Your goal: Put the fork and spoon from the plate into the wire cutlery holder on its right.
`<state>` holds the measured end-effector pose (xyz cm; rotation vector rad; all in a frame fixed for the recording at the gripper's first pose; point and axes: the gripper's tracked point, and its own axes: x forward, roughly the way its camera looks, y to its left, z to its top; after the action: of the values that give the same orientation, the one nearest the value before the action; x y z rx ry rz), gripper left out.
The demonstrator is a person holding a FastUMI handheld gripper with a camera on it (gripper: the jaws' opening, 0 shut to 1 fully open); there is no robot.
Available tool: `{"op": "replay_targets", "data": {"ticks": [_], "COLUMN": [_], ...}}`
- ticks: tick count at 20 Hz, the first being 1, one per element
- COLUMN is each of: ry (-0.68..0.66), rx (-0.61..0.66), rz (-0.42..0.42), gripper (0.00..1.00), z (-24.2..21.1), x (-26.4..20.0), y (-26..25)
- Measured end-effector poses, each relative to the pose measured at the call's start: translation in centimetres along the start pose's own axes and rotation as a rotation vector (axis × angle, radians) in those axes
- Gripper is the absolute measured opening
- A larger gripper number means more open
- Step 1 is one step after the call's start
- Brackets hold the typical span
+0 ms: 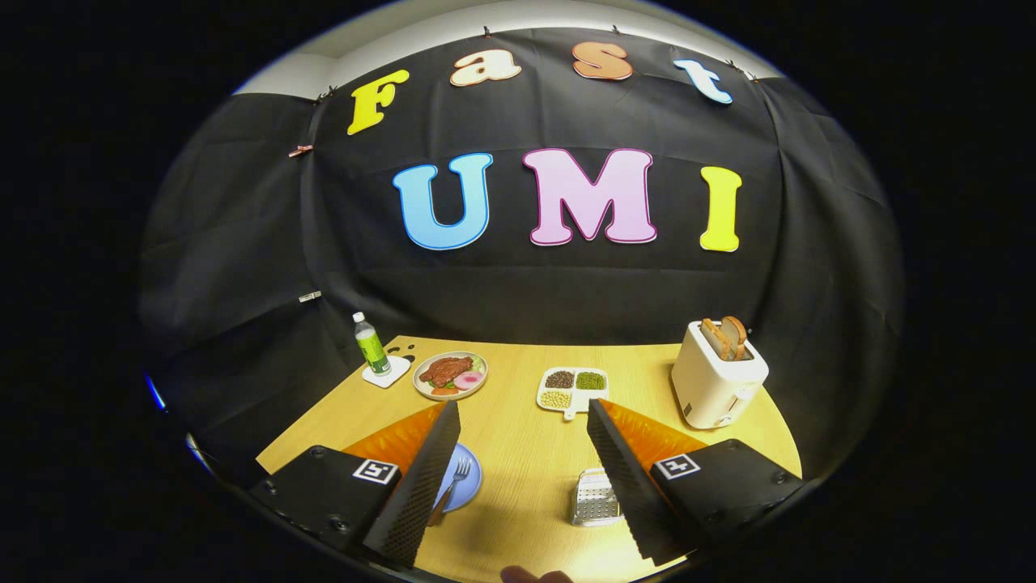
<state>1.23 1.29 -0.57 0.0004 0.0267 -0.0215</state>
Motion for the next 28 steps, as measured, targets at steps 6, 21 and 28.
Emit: {"op": "replay_targets", "data": {"ticks": [6, 21, 28], "ry": [0.044, 0.337, 0.513], "rx": [-0.036, -0.093, -0.122], "rz": [0.002, 0.133, 0.143], "gripper": [0.98, 0.99, 0.98], "z": [-0.8, -10.2, -18.0], "x": [0.2, 4.2, 7.8], "y": [1.5, 10.1, 12.5]}}
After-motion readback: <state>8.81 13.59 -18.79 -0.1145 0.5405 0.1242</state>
